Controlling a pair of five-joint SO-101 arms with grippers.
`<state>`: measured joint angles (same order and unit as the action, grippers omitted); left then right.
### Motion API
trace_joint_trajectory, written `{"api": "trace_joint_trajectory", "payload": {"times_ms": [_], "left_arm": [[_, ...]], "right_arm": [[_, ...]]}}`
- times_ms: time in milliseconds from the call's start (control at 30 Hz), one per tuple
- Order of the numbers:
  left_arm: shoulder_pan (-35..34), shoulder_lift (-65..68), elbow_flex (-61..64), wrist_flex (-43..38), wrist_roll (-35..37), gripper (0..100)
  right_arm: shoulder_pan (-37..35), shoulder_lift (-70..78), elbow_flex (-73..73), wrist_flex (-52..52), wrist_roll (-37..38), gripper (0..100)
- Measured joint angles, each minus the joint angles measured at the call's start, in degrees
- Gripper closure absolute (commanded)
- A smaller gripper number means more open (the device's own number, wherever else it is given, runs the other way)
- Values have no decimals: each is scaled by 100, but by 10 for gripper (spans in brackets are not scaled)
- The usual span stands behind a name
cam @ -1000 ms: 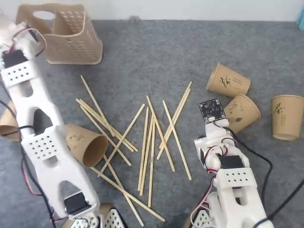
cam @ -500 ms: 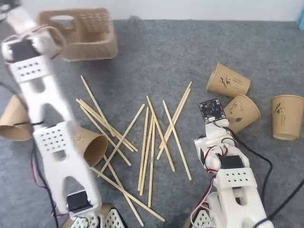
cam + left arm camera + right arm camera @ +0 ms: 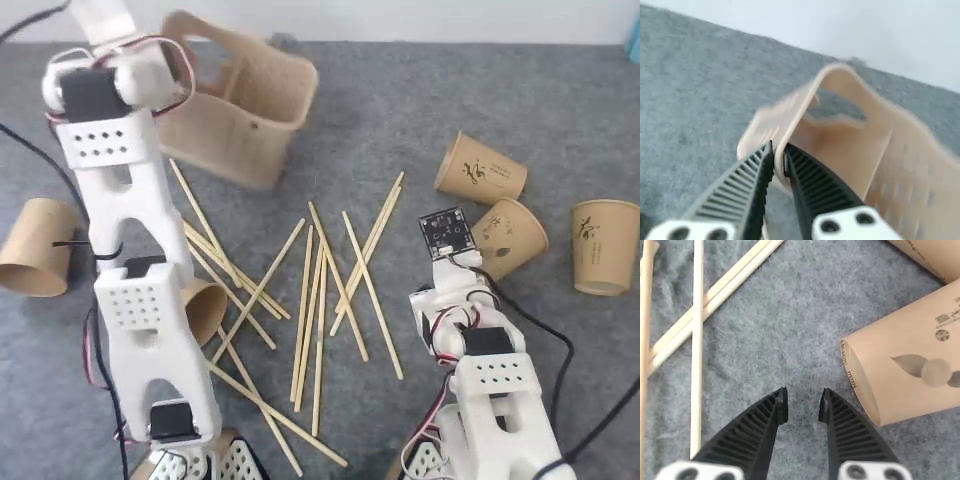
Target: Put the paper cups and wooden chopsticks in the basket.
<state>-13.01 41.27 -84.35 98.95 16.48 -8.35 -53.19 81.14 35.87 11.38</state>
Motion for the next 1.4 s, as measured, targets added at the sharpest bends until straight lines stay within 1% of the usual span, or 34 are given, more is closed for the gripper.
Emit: {"api": "trace_joint_trajectory", "payload": {"times_ms": [133, 267, 467, 633, 800, 1033, 1400], "left_arm": [[185, -651, 905, 18, 105, 991], [246, -932, 1284, 18, 325, 991], [246, -765, 1345, 18, 914, 991], [-18, -264, 1354, 18, 1495, 991], [-141, -308, 1846, 18, 2075, 991], [105, -774, 2690, 9, 2171, 991], [615, -914, 2857, 9, 2189, 991]], "right_arm": [[-18, 0, 0, 0, 9, 883], [-18, 0, 0, 0, 18, 883], [-18, 0, 0, 0, 18, 883], [-18, 0, 0, 0, 18, 883], [-18, 0, 0, 0, 18, 883], [-18, 0, 0, 0, 18, 883], [-18, 0, 0, 0, 18, 883]]}}
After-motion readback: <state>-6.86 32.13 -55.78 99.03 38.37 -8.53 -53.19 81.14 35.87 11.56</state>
